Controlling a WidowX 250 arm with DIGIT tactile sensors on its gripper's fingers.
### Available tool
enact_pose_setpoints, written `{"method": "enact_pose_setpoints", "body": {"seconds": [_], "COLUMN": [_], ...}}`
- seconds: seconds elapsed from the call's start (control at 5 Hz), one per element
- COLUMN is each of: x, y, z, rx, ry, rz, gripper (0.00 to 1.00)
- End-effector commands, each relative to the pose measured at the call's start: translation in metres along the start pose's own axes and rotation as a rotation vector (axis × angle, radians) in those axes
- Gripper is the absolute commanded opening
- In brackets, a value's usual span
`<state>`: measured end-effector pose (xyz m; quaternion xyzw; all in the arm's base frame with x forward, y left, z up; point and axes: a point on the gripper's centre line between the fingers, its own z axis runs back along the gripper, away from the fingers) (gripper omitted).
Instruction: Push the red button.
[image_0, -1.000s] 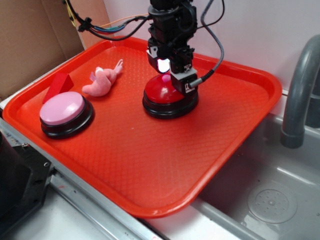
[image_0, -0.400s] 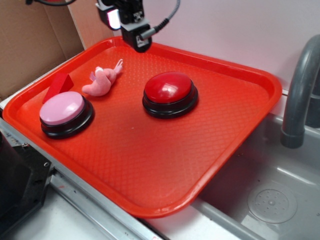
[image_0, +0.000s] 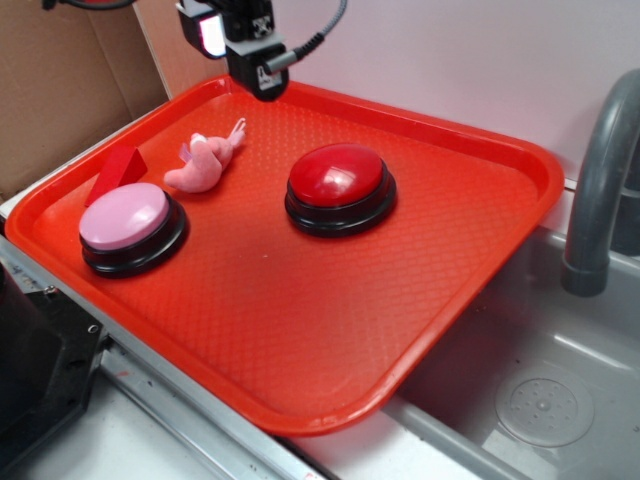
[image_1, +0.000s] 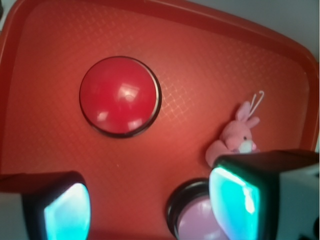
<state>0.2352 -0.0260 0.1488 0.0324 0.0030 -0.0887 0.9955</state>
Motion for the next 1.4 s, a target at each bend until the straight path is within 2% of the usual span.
{"method": "enact_pose_setpoints", "body": {"seconds": [0.0,0.2,0.8,1.2], "x": [-0.006,-0.017,-0.032,-0.047], "y": [-0.004,-0.003,0.018,0.024], "z": [0.035,0.045,0.050,0.060], "rx": [0.055,0.070,0.024,0.023], "ry": [-0.079,-0.091,-0.089,-0.092], "rz": [0.029,0.077,0.216,0.249], "gripper": [1.00,1.00,1.00,1.00]}}
